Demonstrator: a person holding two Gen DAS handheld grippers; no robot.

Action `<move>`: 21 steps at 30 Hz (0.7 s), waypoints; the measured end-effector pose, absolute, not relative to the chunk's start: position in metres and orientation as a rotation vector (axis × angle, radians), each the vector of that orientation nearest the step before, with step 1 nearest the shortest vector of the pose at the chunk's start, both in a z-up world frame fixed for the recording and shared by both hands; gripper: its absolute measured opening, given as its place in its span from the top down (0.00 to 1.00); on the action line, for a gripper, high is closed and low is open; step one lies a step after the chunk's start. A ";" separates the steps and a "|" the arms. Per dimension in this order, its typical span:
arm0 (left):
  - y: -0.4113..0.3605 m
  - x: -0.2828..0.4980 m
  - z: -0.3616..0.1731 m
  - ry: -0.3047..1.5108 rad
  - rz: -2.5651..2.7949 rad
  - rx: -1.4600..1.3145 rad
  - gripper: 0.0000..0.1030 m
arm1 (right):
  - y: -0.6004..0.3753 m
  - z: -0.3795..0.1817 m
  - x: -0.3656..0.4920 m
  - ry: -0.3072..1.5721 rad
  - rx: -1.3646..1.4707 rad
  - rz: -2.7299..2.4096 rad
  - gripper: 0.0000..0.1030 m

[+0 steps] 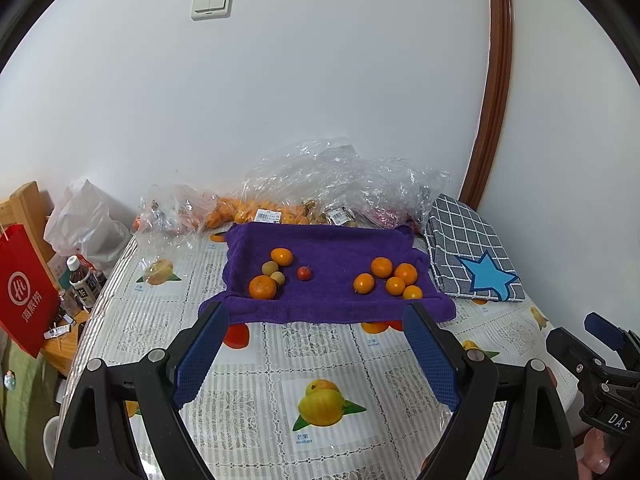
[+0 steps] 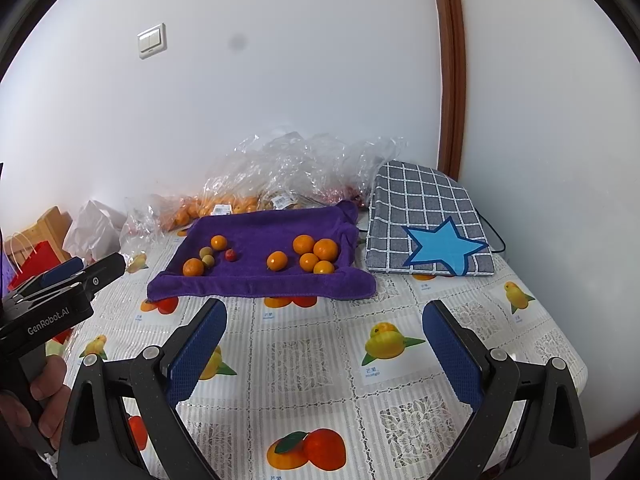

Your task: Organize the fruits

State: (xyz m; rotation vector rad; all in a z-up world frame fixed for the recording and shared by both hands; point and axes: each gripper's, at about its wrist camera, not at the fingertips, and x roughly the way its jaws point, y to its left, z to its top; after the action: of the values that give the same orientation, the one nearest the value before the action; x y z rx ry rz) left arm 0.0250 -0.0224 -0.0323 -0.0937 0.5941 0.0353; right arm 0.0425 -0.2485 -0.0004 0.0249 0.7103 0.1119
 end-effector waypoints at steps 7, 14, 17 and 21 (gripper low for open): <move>-0.022 0.025 -0.033 0.594 0.035 -0.097 0.14 | -0.248 0.000 0.042 0.712 0.024 0.111 0.05; -0.021 0.025 -0.033 0.593 0.035 -0.096 0.14 | -0.248 0.000 0.042 0.711 0.024 0.111 0.05; -0.021 0.025 -0.033 0.593 0.035 -0.095 0.14 | -0.248 0.000 0.042 0.711 0.024 0.111 0.05; -0.022 0.024 -0.033 0.593 0.037 -0.098 0.14 | -0.248 0.000 0.042 0.711 0.024 0.111 0.05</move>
State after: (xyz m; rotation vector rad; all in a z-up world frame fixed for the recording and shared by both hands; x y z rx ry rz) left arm 0.0240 -0.0216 -0.0325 -0.0983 0.5931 0.0372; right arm 0.0421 -0.2479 0.0001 0.0236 0.7113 0.1108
